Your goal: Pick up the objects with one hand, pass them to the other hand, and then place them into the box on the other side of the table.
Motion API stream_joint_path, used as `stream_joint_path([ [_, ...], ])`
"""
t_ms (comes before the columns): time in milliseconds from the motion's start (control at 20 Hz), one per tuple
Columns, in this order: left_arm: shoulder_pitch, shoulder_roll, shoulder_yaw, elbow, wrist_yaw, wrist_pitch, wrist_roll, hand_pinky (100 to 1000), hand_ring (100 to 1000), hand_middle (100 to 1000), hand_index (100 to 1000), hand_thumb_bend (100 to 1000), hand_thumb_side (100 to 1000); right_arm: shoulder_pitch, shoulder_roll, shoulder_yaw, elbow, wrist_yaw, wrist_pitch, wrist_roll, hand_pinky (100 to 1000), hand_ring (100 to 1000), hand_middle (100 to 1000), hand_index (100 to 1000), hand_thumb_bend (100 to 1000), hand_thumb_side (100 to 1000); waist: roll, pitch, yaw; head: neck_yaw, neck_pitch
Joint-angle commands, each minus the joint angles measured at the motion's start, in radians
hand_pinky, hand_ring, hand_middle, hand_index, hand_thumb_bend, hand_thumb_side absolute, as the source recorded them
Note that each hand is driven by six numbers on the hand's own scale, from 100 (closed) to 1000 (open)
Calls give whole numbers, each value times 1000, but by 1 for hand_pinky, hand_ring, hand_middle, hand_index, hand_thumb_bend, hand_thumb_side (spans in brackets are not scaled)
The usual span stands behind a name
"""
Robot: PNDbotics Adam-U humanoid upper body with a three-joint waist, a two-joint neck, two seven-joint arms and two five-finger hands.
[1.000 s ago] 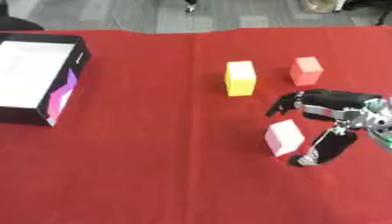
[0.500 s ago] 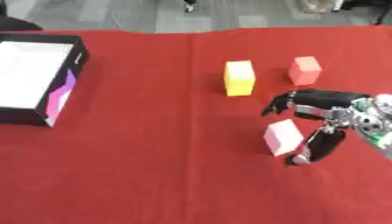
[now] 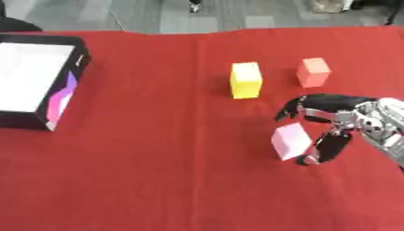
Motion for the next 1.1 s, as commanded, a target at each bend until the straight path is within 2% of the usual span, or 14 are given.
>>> stream_joint_path([
  [50,-6,10,1,-9,6,-3,-4,707,697,813,825,580,654,-22,-13,-3,18,8,-8,-3,921,838,803,837,500,100,6,-1,1,-5,-2],
  [400,-5,9,1,-9,6,-3,-4,708,696,812,825,579,655,-43,6,16,68,0,-12,-9,916,826,765,799,484,100,8,-1,6,-7,-2],
  [600,-3,6,1,-9,7,-3,-3,708,696,813,825,579,656,-45,12,22,79,-9,-12,-8,910,804,670,718,455,100,7,0,6,-7,-2],
  [800,-1,7,2,-7,6,-2,-3,709,695,813,825,578,656,-39,15,22,79,-32,-12,-15,898,759,562,618,342,100,6,1,5,-4,-2],
  [900,-2,8,3,-6,4,-2,-2,709,695,813,825,578,656,-37,15,22,77,-42,-11,-16,889,731,510,566,322,100,6,0,5,-4,-2],
  [1100,-3,8,3,-6,4,-2,-2,709,695,812,825,576,657,-36,17,18,72,-56,-1,-25,875,689,470,525,297,100,5,-2,4,-3,-2],
])
